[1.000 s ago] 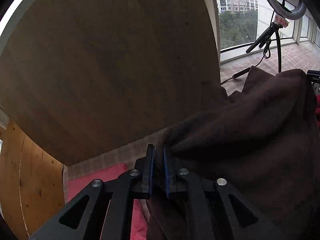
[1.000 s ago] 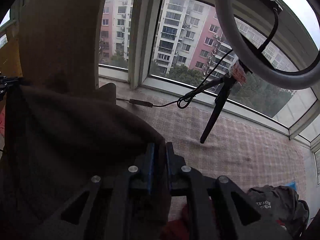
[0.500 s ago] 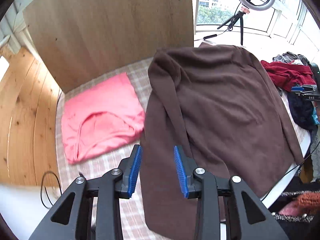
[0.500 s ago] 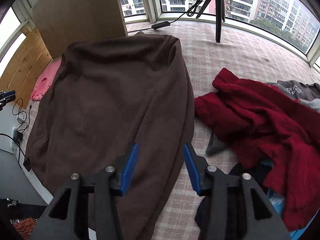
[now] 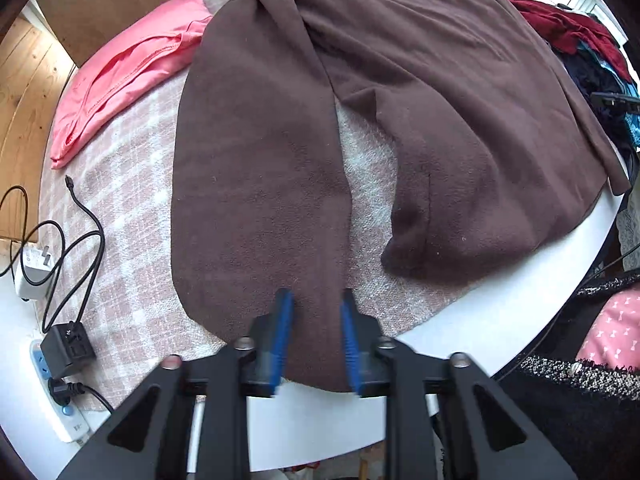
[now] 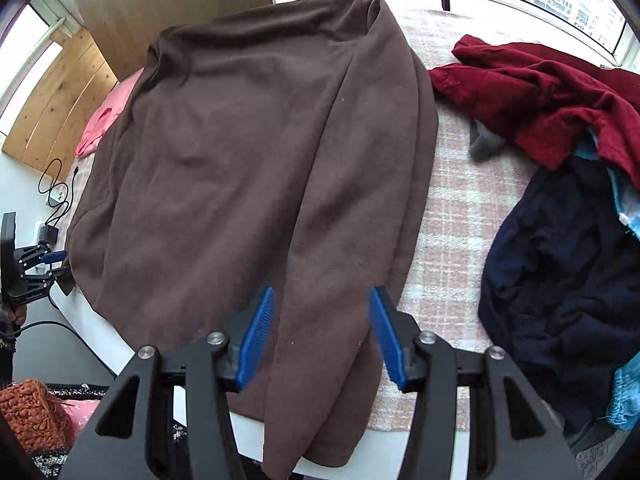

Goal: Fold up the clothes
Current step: 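Lower the brown hoodie onto the bed and open both tools, then grasp and tug the hoodie hem with the left tool, then the right tool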

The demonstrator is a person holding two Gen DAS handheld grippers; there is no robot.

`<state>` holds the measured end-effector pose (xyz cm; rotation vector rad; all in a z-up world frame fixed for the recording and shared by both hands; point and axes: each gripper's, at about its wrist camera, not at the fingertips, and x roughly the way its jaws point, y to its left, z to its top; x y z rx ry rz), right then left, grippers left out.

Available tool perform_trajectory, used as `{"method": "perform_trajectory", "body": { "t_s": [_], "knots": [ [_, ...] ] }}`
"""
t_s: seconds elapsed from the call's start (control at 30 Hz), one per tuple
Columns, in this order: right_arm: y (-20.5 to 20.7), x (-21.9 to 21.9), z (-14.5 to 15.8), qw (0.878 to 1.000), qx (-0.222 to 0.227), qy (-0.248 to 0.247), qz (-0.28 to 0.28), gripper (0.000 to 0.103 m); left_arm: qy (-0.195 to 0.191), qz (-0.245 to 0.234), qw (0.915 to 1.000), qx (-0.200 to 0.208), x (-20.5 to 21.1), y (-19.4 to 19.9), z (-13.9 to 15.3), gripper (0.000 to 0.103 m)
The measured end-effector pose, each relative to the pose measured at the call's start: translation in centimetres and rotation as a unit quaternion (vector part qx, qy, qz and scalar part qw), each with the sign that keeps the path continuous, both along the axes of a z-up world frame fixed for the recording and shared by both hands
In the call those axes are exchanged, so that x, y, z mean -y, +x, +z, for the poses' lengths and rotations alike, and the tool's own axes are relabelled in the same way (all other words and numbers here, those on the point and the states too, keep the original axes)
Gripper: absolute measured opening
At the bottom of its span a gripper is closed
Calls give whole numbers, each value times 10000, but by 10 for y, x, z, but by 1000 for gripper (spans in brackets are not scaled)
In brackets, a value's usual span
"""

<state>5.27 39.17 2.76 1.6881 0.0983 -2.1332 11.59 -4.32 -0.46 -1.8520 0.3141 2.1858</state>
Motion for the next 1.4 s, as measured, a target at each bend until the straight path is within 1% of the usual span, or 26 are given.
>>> {"method": "perform_trajectory", "body": {
  "t_s": [0.07, 0.13, 0.2, 0.27, 0.33, 0.37, 0.4, 0.43, 0.47, 0.5, 0.53, 0.57, 0.6, 0.7, 0.77, 0.87, 0.9, 0.97, 1.0, 1.03, 1.07, 1.1, 1.17, 1.27, 1.33, 1.4],
  "knots": [
    [2, 3, -11, 9999, 95, 100, 42, 49, 40, 72, 9997, -229, 8, -4, 14, 2],
    [2, 0, -16, 9998, 166, 132, -1, 49, -15, 98, 9983, -575, 18, -8, 40, 2],
    [2, -2, -18, 9997, 192, 104, -49, 49, -361, 381, 9938, -977, 42, -17, 70, 2],
    [2, -2, -17, 9998, 147, 122, -17, 49, -936, 972, 9824, -1295, 77, -30, 91, 2],
    [2, 1, -21, 9996, 145, 254, 65, 49, -1508, 1499, 9661, -1461, 111, -39, 103, 7],
    [1, 3, -24, 9992, 152, 360, 107, 49, -1720, 1699, 9589, -1484, 126, -43, 106, 8],
    [1, 5, -26, 9987, 118, 465, 154, 49, -1761, 1776, 9567, -1491, 134, -43, 109, 8],
    [2, 7, -27, 9982, 60, 569, 203, 49, -1719, 1777, 9567, -1536, 137, -42, 115, 9],
    [2, 8, -28, 9974, 1, 674, 252, 46, -1662, 1746, 9577, -1573, 138, -40, 120, 12],
    [2, 8, -28, 9969, -69, 735, 263, 39, -1580, 1662, 9601, -1599, 136, -37, 123, 22],
    [0, 4, -25, 9968, -118, 759, 229, 22, -1520, 1572, 9620, -1633, 132, -34, 126, 34],
    [-2, -1, -20, 9974, -118, 690, 179, 10, -1468, 1488, 9635, -1672, 128, -32, 128, 36],
    [-5, -9, -12, 9976, -167, 657, 108, 8, -1370, 1432, 9654, -1694, 124, -29, 130, 36],
    [-13, -38, 22, 9955, -499, 796, -152, 8, -861, 1180, 9757, -1635, 106, -25, 129, 35],
    [-27, -68, 48, 9859, -843, 1297, -636, 7, -447, 923, 9825, -1557, 89, -24, 127, 35],
    [-48, -116, 87, 9577, -1336, 2100, -1446, 8, 46, 481, 9892, -1381, 58, -18, 121, 35],
    [-56, -132, 99, 9448, -1496, 2361, -1711, 10, 189, 342, 9903, -1334, 48, -17, 119, 35],
    [-53, -139, 116, 9282, -1727, 2680, -1919, 18, 405, 90, 9912, -1261, 31, -12, 113, 35],
    [-46, -134, 122, 9322, -1808, 2542, -1835, 21, 520, -42, 9917, -1173, 24, -9, 108, 35],
    [-37, -126, 124, 9455, -1820, 2164, -1613, 33, 635, -175, 9919, -1084, 17, -6, 104, 35],
    [-26, -115, 122, 9585, -1732, 1799, -1378, 48, 738, -313, 9917, -1000, 11, -3, 99, 35],
    [-14, -103, 118, 9693, -1601, 1467, -1150, 52, 821, -451, 9914, -912, 5, 0, 93, 35],
    [4, -75, 99, 9840, -1262, 914, -859, 52, 974, -634, 9911, -646, -6, 4, 77, 35],
    [21, -49, 59, 9948, -650, 350, -705, 52, 1151, -953, 9884, -280, -25, 9, 54, 35],
    [29, -39, 35, 9970, -385, 261, -619, 52, 1140, -1220, 9858, -171, -40, 14, 43, 38],
    [37, -32, 14, 9981, -172, 224, -549, 52, 1008, -1368, 9854, -92, -52, 15, 30, 40]
  ]
}}
